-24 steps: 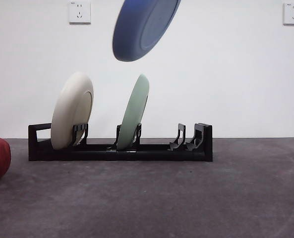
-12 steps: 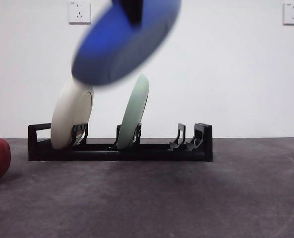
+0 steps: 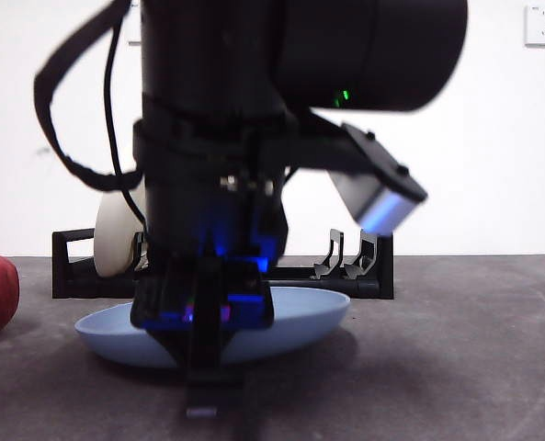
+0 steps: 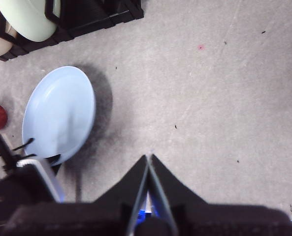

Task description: Take the blue plate from the plate rack,put the plate on the table,take the apple from the table,put the apple in the plate

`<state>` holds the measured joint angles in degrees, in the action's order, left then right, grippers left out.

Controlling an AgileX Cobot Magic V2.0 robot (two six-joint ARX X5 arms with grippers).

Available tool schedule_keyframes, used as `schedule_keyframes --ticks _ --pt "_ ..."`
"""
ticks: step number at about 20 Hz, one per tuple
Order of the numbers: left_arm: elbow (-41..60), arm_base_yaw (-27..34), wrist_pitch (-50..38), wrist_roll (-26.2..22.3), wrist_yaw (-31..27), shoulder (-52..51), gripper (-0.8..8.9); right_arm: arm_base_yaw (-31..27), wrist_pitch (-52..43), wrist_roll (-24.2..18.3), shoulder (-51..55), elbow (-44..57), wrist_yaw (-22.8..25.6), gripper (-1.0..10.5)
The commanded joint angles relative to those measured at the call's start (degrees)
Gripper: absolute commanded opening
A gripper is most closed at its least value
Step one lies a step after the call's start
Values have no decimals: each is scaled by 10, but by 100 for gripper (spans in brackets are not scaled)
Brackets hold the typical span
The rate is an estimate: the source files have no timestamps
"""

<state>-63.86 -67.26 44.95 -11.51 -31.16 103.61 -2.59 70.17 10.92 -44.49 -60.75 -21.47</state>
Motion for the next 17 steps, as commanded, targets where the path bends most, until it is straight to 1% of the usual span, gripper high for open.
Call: schedule_keyframes --ticks 1,4,7,8,9,13,16,17 --pt "7 0 7 1 52 27 -8 0 -2 -4 1 -3 -2 0" --pt "7 0 7 14 75 29 12 0 -3 -5 1 -3 -2 1" --pt "7 0 12 16 75 25 198 0 -10 -5 1 -3 -2 1" --pt "6 0 15 22 75 24 247 0 -14 -4 1 -3 -2 1" --pt "6 0 18 26 75 22 262 0 -16 -4 1 -3 -2 1" --pt "-12 0 60 47 76 -1 261 0 -21 -4 1 -3 -2 1" --pt "-35 -7 100 78 79 -63 259 0 -30 -5 1 -3 -2 1" --pt "-45 -8 114 87 89 -89 254 0 -32 -7 1 -3 -3 1"
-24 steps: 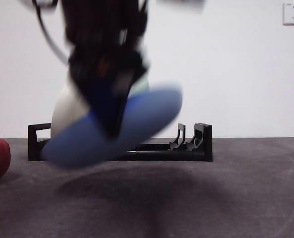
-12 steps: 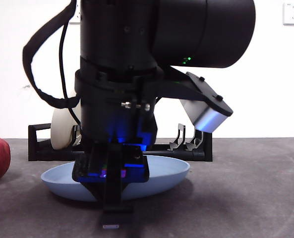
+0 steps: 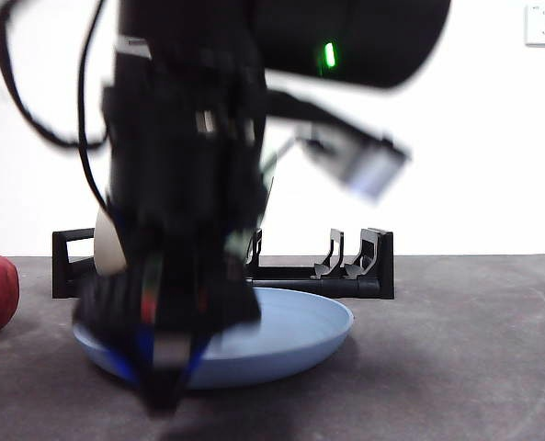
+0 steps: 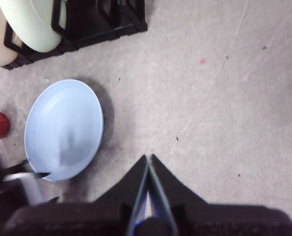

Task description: Take the blue plate from the plate rack,put the plate on the table,take the apple from the table,put the apple in the plate

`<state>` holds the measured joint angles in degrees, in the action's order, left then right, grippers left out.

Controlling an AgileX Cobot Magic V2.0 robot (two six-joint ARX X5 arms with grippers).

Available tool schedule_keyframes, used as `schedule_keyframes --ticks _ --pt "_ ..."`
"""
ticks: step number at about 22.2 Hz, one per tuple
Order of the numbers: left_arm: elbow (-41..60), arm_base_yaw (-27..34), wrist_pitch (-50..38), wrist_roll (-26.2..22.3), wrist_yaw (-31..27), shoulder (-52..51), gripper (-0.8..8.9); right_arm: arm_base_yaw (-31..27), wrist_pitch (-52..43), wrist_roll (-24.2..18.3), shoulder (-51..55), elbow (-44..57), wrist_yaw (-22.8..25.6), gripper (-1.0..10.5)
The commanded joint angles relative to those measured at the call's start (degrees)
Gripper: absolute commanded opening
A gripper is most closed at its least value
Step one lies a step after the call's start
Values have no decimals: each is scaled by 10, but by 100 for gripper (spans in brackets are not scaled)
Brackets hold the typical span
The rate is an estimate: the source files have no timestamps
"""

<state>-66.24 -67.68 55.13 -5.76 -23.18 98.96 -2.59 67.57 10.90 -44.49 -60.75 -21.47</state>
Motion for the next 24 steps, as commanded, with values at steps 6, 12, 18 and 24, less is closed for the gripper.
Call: schedule_keyframes --ticks 6,12,18,24 --pt "-127 -10 73 99 81 -236 74 19 -80 -49 0 -3 -100 2" --pt "-229 -10 159 150 69 -395 -8 185 -206 60 -58 -5 -80 13" --pt "-242 -10 206 232 27 -507 -8 438 -286 88 -236 -60 59 87" --pt "-242 -10 206 243 28 -555 -8 529 -252 52 -412 -216 92 168"
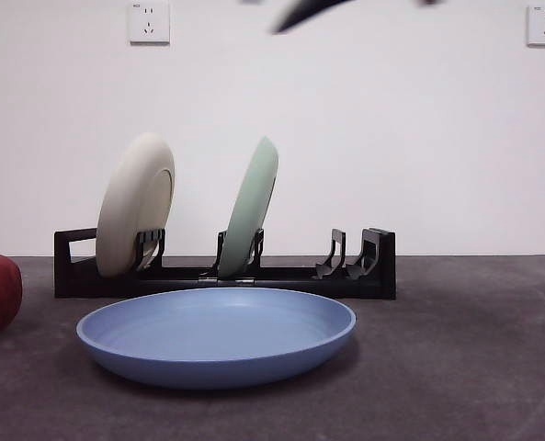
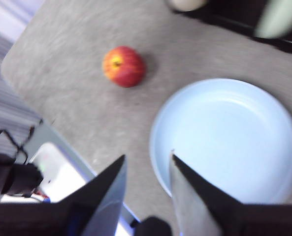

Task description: Take the blue plate from the plate rack,put the plate on the table,take the apple from the table,put the apple in the plate

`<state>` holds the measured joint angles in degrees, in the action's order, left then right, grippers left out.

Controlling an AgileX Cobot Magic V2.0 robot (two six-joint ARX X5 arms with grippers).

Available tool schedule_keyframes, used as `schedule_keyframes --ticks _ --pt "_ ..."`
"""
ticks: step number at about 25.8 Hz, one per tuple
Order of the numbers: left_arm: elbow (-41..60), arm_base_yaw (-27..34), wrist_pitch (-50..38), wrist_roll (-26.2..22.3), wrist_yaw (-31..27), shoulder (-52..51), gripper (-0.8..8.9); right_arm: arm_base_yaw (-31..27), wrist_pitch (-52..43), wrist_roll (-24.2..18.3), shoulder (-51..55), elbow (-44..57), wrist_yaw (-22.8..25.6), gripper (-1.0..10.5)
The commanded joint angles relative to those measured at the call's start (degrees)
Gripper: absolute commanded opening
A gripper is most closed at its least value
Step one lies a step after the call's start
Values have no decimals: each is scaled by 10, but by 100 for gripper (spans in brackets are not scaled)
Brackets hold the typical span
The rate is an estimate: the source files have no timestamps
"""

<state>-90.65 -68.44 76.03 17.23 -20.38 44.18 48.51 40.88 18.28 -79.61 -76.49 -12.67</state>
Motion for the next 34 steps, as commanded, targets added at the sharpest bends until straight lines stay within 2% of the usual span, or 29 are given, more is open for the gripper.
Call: schedule_keyframes --ticks 1,2,4,6,8,10,15,17,18,20,22,27,31,34 --pt "2 -2 -3 13 0 -12 -8 26 26 -29 -86 -88 5 170" --pt "2 -2 -3 13 0 -16 -8 34 38 -36 -112 -116 9 183" --pt "2 -2 -3 13 0 -26 -8 50 66 -54 -169 -184 20 279" --pt "2 -1 -2 10 -1 -35 -8 61 91 -74 -220 -248 33 422" --pt "2 -1 -2 0 -6 -43 -8 69 106 -85 -260 -299 43 519" --pt "2 1 -2 -8 -14 -54 -8 76 117 -98 -302 -353 48 569" --pt "3 15 -2 -51 -51 -81 -8 86 123 -104 -388 -459 53 582" --pt "3 28 -2 -75 -54 -91 -8 89 123 -103 -424 -497 60 707" --pt "3 35 -2 -88 -64 -96 -8 91 123 -103 -440 -510 63 733" --pt "9 48 -2 -125 -88 -107 -8 97 120 -104 -474 -535 68 744" --pt "25 57 -2 -133 -99 -119 -8 100 111 -103 -500 -545 74 794" --pt "80 58 -2 -120 -92 -155 -8 110 79 -103 -566 -545 77 796" --pt "85 58 -2 -101 -44 -164 -8 119 52 -103 -616 -545 76 796" --pt "85 58 -2 -86 -32 -169 -8 124 19 -97 -638 -545 89 795"
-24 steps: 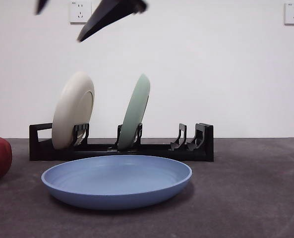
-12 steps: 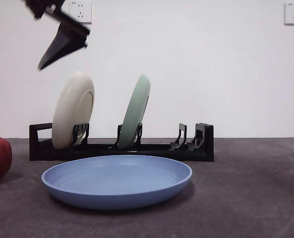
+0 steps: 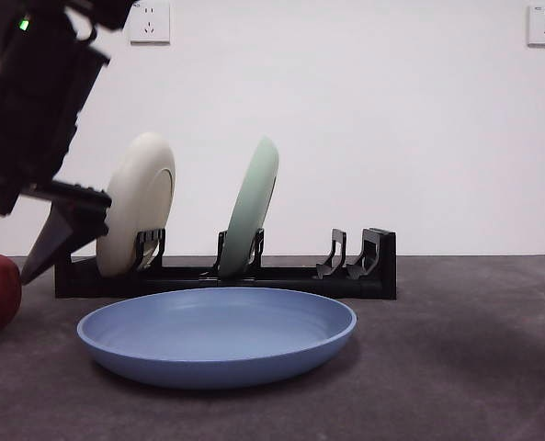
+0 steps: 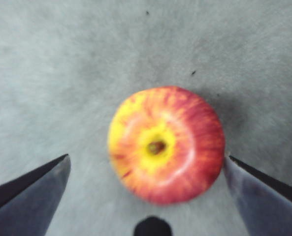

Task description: Take the blue plate from the plate rack,put the plate on the table,take the apple from the table,put the apple in the plate

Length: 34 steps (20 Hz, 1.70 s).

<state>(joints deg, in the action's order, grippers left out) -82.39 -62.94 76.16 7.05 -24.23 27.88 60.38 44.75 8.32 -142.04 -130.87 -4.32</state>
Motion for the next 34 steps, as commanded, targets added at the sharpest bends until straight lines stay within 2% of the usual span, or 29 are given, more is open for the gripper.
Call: schedule_keyframes --ticks 1,7,9,15,21,23,25,32,34 --pt "2 3 -3 22 7 -7 -8 7 -32 3 -17 -1 7 791" --pt "2 3 -3 25 7 -8 -8 9 -42 6 -43 -1 34 782" --pt "2 3 -3 25 7 -8 -8 9 -52 5 -48 -1 42 726" --pt "2 3 -3 25 7 -8 -8 6 -61 16 -48 -1 49 68" --pt "2 3 -3 24 7 -8 -8 6 -27 12 -30 -2 85 23" --pt "2 3 -3 24 7 -8 -8 6 7 -14 -4 -2 118 23" --pt "2 3 -3 24 7 -8 -8 6 50 -36 21 -2 127 22" --pt "2 3 -3 30 7 -8 -8 4 204 -64 85 0 134 -6" --pt "2 3 -3 32 8 -8 -8 4 216 -70 105 17 143 -4"
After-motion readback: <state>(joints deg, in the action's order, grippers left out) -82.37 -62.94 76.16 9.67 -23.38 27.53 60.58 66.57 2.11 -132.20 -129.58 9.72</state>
